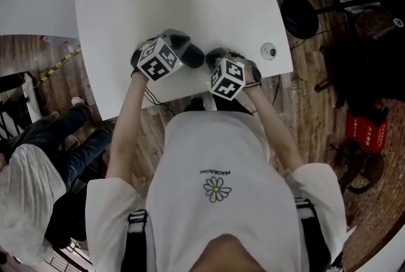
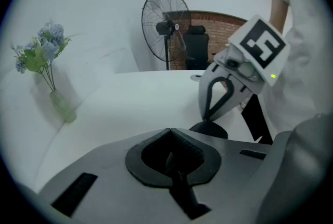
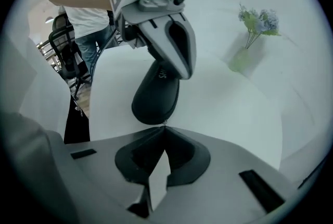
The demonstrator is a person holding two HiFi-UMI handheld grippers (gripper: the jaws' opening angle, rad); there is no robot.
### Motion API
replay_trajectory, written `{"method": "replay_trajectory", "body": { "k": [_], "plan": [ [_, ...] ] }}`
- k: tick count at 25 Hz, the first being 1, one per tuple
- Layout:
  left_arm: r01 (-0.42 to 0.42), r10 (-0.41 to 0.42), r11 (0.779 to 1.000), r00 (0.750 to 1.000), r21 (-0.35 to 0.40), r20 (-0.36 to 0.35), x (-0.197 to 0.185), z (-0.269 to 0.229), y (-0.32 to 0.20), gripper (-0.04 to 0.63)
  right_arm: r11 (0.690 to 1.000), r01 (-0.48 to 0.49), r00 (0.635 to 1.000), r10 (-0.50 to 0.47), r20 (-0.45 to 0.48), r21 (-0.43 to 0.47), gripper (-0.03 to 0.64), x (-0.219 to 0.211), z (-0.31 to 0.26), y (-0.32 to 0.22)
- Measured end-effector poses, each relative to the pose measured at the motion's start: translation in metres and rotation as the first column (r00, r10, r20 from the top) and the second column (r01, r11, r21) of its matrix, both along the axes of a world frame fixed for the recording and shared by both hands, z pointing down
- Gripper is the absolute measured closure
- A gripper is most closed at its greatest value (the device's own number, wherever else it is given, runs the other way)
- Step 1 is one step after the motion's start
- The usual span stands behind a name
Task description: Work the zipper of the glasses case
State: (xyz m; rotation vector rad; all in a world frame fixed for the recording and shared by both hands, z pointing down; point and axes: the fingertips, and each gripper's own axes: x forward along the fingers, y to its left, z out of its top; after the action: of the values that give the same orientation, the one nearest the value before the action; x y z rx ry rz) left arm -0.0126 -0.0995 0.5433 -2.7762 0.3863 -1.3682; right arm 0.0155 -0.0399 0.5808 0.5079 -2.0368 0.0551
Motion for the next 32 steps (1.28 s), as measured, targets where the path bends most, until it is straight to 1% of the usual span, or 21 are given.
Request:
{"method": "replay_trajectory", "body": {
  "k": [2, 3, 5, 6, 7, 8, 9, 11, 12, 14, 15, 18, 20, 22, 25, 28, 32],
  "plan": [
    [-0.052, 0.051, 0.998, 0.998, -0.018, -0.029, -0.012, -0.004, 0.014, 0.580, 1.000, -0.004, 1.000, 0.004, 0.006, 0.003, 0.609, -0.001, 0.000, -0.003],
    [-0.070, 0.068, 0.997, 0.996, -0.039, -0.056, -0.016, -0.007, 0.021, 0.580, 1.000, -0.005, 1.000, 0.005, 0.007, 0.004, 0.609, -0.001, 0.000, -0.005],
    [-0.082, 0.070, 0.991, 0.990, -0.103, -0.120, -0.018, -0.017, 0.033, 0.577, 1.000, -0.013, 1.000, 0.013, 0.012, 0.002, 0.609, 0.001, 0.001, -0.007],
    [-0.087, 0.069, 0.987, 0.988, -0.134, -0.136, -0.017, -0.020, 0.038, 0.556, 1.000, -0.020, 1.000, 0.020, 0.017, -0.002, 0.609, 0.003, 0.002, -0.007],
    [-0.098, 0.078, 0.983, 0.989, -0.158, -0.126, -0.016, -0.020, 0.044, 0.504, 1.000, -0.027, 0.999, 0.027, 0.021, -0.005, 0.609, 0.003, 0.002, -0.007],
    [-0.112, 0.097, 0.979, 0.991, -0.171, -0.092, -0.017, -0.017, 0.049, 0.450, 1.000, -0.030, 0.999, 0.031, 0.025, -0.007, 0.609, 0.004, 0.002, -0.007],
    [-0.125, 0.120, 0.979, 0.992, -0.163, -0.045, -0.017, -0.012, 0.052, 0.423, 1.000, -0.031, 0.999, 0.031, 0.026, -0.007, 0.609, 0.003, 0.003, -0.007],
    [-0.145, 0.150, 0.984, 0.988, -0.101, 0.042, -0.018, -0.005, 0.051, 0.419, 1.000, -0.023, 0.999, 0.023, 0.024, -0.009, 0.609, 0.003, 0.003, -0.007],
    [-0.153, 0.158, 0.985, 0.985, -0.075, 0.073, -0.018, -0.003, 0.049, 0.420, 1.000, -0.017, 1.000, 0.018, 0.023, -0.014, 0.609, 0.002, 0.003, -0.006],
    [-0.167, 0.172, 0.985, 0.978, -0.054, 0.114, -0.017, -0.001, 0.049, 0.419, 1.000, -0.005, 1.000, 0.005, 0.022, -0.024, 0.609, 0.002, 0.004, -0.002],
    [-0.169, 0.174, 0.984, 0.977, -0.050, 0.123, -0.017, 0.000, 0.049, 0.419, 1.000, 0.002, 1.000, -0.002, 0.019, -0.028, 0.609, 0.003, 0.004, 0.000],
    [-0.152, 0.156, 0.988, 0.982, -0.040, 0.103, -0.017, 0.001, 0.048, 0.419, 0.998, 0.034, 0.999, -0.033, 0.020, -0.051, 0.609, 0.002, 0.005, 0.013],
    [-0.135, 0.138, 0.990, 0.987, -0.040, 0.081, -0.017, 0.000, 0.047, 0.420, 0.996, 0.041, 0.998, -0.036, 0.053, -0.085, 0.609, -0.005, 0.002, 0.029],
    [-0.123, 0.126, 0.992, 0.989, -0.041, 0.075, -0.017, 0.000, 0.047, 0.420, 0.993, 0.010, 0.995, 0.002, 0.100, -0.118, 0.609, -0.019, -0.002, 0.041],
    [-0.113, 0.115, 0.993, 0.990, -0.028, 0.075, -0.018, 0.000, 0.046, 0.420, 0.986, -0.066, 0.986, 0.088, 0.143, -0.150, 0.609, -0.037, -0.003, 0.045],
    [-0.097, 0.099, 0.995, 0.993, -0.022, 0.066, -0.020, 0.001, 0.044, 0.420, 0.973, -0.128, 0.970, 0.164, 0.181, -0.193, 0.609, -0.041, -0.002, 0.043],
    [-0.086, 0.086, 0.996, 0.995, -0.016, 0.045, -0.020, 0.000, 0.043, 0.420, 0.973, -0.138, 0.967, 0.172, 0.189, -0.183, 0.609, -0.040, -0.002, 0.041]
  ]
}}
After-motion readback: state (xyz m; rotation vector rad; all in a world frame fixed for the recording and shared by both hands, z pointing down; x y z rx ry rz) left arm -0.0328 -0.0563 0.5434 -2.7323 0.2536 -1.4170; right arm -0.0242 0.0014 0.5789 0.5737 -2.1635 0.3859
